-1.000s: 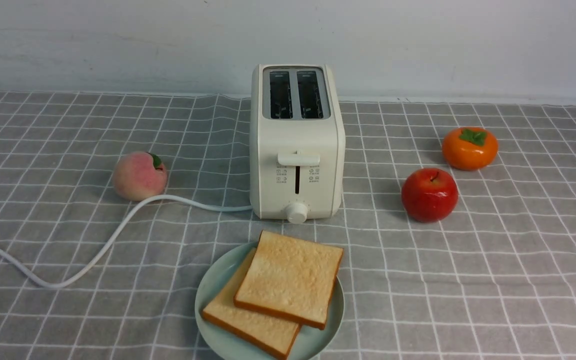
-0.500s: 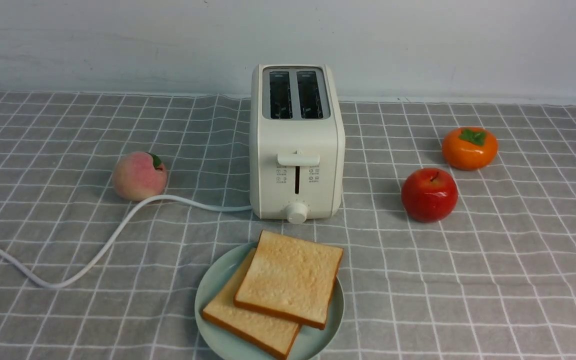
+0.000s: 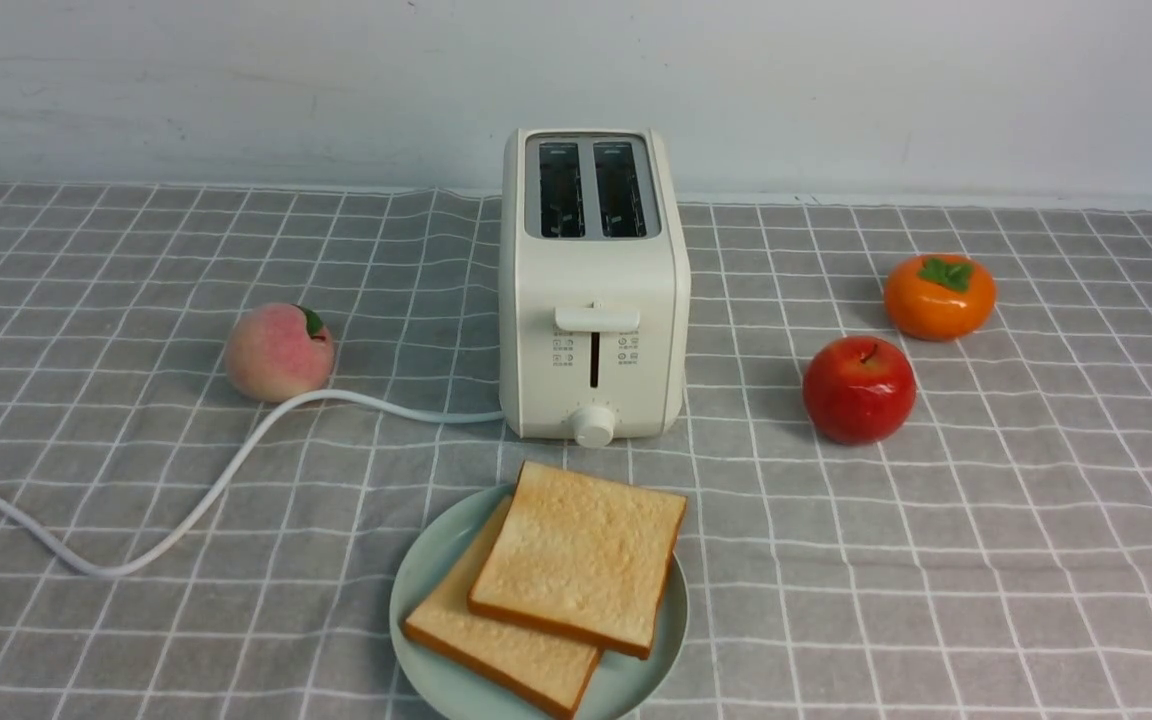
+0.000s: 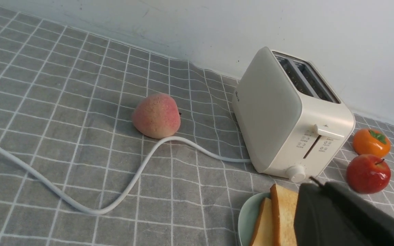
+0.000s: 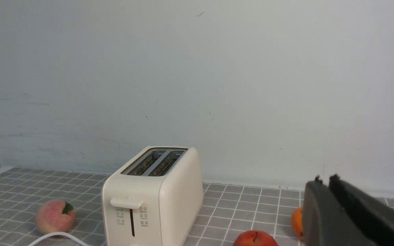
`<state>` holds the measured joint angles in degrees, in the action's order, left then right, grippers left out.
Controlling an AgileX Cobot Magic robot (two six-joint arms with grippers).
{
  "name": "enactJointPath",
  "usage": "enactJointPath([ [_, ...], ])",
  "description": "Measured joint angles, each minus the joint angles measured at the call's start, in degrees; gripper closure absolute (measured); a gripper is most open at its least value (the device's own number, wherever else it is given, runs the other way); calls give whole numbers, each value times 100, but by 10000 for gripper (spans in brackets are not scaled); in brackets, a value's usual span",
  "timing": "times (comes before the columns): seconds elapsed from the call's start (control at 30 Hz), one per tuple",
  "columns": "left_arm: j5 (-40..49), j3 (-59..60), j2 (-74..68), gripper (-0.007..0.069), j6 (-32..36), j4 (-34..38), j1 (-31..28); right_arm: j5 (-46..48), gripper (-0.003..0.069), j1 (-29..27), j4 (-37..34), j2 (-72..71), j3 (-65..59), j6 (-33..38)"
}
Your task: Take toasted bread from bread machine on grey coffee table place on plate.
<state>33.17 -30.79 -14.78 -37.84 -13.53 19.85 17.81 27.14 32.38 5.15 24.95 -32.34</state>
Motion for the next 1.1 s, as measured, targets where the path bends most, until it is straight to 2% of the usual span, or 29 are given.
enactJointPath([
  [0.8,316,0,0,620,0,-75,0,-12,593,0,0,0,0,0],
  [1.1,-1,347,60,609,22,-95,-20,-12,582,0,0,0,0,0],
])
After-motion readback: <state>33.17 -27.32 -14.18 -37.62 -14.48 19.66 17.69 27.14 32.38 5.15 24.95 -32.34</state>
